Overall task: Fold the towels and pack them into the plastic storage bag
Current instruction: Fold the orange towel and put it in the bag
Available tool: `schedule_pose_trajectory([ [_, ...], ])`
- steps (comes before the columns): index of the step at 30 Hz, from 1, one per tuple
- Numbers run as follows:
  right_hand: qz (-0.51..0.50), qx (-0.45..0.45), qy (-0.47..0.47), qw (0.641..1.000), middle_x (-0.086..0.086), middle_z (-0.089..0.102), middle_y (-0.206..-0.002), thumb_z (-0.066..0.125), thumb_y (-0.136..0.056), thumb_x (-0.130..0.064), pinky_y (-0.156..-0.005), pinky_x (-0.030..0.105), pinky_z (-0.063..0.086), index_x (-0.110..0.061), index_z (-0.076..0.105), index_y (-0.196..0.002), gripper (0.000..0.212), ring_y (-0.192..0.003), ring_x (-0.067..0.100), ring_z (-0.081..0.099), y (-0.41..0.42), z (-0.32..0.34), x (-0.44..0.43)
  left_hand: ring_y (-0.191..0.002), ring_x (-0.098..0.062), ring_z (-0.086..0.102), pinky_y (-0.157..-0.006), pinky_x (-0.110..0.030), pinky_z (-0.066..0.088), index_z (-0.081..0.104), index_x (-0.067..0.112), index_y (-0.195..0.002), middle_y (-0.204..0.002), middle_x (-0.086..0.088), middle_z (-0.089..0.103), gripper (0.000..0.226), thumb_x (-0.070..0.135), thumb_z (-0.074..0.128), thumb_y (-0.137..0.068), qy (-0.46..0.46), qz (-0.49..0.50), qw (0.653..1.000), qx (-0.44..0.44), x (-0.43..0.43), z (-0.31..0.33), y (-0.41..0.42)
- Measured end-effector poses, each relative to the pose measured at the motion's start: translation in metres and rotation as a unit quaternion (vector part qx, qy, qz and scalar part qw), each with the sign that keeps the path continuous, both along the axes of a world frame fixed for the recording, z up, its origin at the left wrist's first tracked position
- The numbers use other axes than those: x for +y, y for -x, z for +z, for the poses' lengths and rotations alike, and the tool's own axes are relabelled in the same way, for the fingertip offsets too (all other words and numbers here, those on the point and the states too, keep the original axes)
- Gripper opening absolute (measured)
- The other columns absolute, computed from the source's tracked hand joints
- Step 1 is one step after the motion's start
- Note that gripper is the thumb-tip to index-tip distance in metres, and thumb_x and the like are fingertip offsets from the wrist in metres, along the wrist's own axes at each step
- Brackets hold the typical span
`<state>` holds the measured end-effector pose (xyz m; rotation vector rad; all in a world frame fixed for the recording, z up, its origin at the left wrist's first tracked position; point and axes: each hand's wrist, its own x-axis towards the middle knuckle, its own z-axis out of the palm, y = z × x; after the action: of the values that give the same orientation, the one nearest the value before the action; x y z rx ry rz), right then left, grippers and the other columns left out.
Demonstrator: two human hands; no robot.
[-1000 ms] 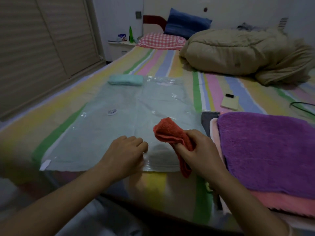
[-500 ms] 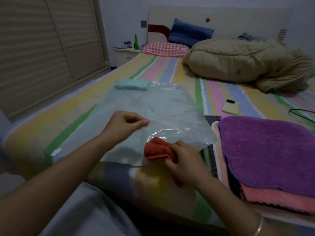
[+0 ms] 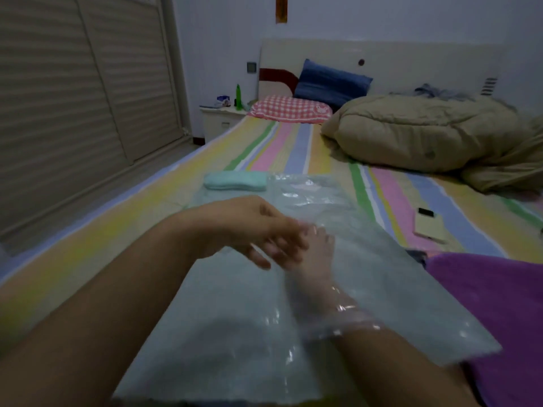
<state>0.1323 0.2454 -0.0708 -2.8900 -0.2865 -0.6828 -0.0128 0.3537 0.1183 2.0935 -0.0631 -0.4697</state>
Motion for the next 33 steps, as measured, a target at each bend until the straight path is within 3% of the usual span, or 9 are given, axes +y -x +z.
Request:
schedule_pose_trajectory([
  [2, -0.019, -0.004, 0.028, 0.999, 0.006, 0.06, -0.078, 0.07, -0.065, -0.019, -0.072, 0.037, 0.034, -0.017, 0.065, -0.08, 0.016, -0.073, 0.028, 0.055, -0.018, -0.006, 0.007, -0.082, -0.014, 0.071, -0.077, -0.029, 0.054, 0.073, 0.013, -0.093, -0.091, -0.003, 0.076, 0.025, 0.032, 0.057, -0.093, 0.058, 0.148, 0.986, -0.043, 0.021, -0.006, -0.047],
  [4, 0.008, -0.001, 0.052, 0.999, 0.004, 0.058, -0.076, 0.078, -0.057, -0.023, -0.07, 0.037, 0.03, -0.02, 0.062, -0.078, 0.027, -0.07, 0.027, 0.053, -0.026, -0.013, 0.011, -0.084, -0.017, 0.07, -0.077, -0.029, 0.051, 0.073, 0.012, -0.093, -0.093, -0.005, 0.075, 0.017, 0.024, 0.061, -0.091, 0.09, 0.298, 0.943, -0.115, 0.044, -0.024, -0.105],
  [6, 0.055, -0.004, 0.044, 0.998, 0.002, 0.058, -0.078, 0.077, -0.056, -0.022, -0.072, 0.037, 0.029, -0.022, 0.062, -0.083, 0.031, -0.071, 0.027, 0.053, -0.028, -0.024, 0.011, -0.093, -0.024, 0.067, -0.079, -0.03, 0.051, 0.073, 0.013, -0.096, -0.1, -0.008, 0.073, 0.019, 0.023, 0.061, -0.086, 0.022, 0.36, 0.915, -0.181, 0.062, -0.048, -0.159],
  [9, 0.096, -0.035, 0.024, 0.995, 0.0, 0.06, -0.084, 0.073, -0.058, -0.023, -0.076, 0.037, 0.032, -0.023, 0.064, -0.09, 0.033, -0.075, 0.026, 0.053, -0.041, -0.038, 0.005, -0.114, -0.029, 0.058, -0.1, -0.038, 0.045, 0.067, 0.022, -0.115, -0.123, -0.006, 0.064, 0.032, 0.029, 0.054, -0.087, -0.143, 0.328, 0.915, -0.185, 0.072, -0.092, -0.217],
  [13, 0.123, -0.062, 0.011, 0.99, 0.001, 0.062, -0.09, 0.069, -0.061, -0.024, -0.08, 0.036, 0.034, -0.022, 0.063, -0.088, 0.028, -0.08, 0.028, 0.056, -0.082, -0.04, 0.006, -0.142, -0.03, 0.024, -0.117, -0.049, 0.012, 0.03, 0.03, -0.147, -0.155, -0.008, 0.027, 0.055, 0.051, 0.034, -0.096, -0.324, 0.218, 0.915, -0.1, 0.071, -0.154, -0.251],
  [16, 0.143, -0.07, 0.015, 0.987, -0.001, 0.062, -0.092, 0.068, -0.063, -0.023, -0.082, 0.036, 0.035, -0.023, 0.063, -0.09, 0.028, -0.083, 0.026, 0.057, -0.122, -0.041, 0.021, -0.146, -0.03, 0.012, -0.117, -0.051, 0.005, 0.017, 0.036, -0.15, -0.16, -0.007, 0.013, 0.058, 0.057, 0.023, -0.097, -0.301, 0.214, 0.927, -0.067, 0.076, -0.189, -0.259],
  [21, 0.186, -0.078, 0.039, 0.979, -0.004, 0.065, -0.101, 0.064, -0.069, -0.034, -0.09, 0.038, 0.038, -0.028, 0.063, -0.114, 0.045, -0.094, 0.024, 0.057, -0.188, -0.039, 0.051, -0.145, -0.026, 0.014, -0.115, -0.056, 0.004, 0.01, 0.042, -0.149, -0.158, -0.002, 0.021, 0.057, 0.058, 0.019, -0.096, -0.279, 0.222, 0.93, -0.093, 0.072, -0.205, -0.263],
  [26, 0.168, -0.098, 0.042, 0.98, 0.006, 0.063, -0.123, 0.052, -0.068, -0.037, -0.097, 0.041, 0.037, -0.026, 0.071, -0.094, 0.034, -0.109, 0.031, 0.057, -0.262, -0.041, 0.073, -0.148, -0.021, 0.003, -0.118, -0.051, -0.002, 0.007, 0.038, -0.15, -0.161, -0.003, 0.008, 0.058, 0.056, 0.02, -0.097, -0.285, 0.208, 0.93, -0.105, 0.069, -0.205, -0.262],
  [33, 0.087, -0.089, 0.048, 0.991, 0.01, 0.067, -0.094, 0.051, -0.067, -0.022, -0.083, 0.039, 0.042, -0.015, 0.07, -0.083, 0.026, -0.089, 0.033, 0.058, -0.315, -0.048, 0.097, -0.148, -0.02, -0.003, -0.118, -0.048, -0.007, 0.018, 0.041, -0.148, -0.161, 0.001, 0.006, 0.055, 0.058, 0.025, -0.095, -0.298, 0.231, 0.917, -0.127, 0.071, -0.203, -0.264],
])
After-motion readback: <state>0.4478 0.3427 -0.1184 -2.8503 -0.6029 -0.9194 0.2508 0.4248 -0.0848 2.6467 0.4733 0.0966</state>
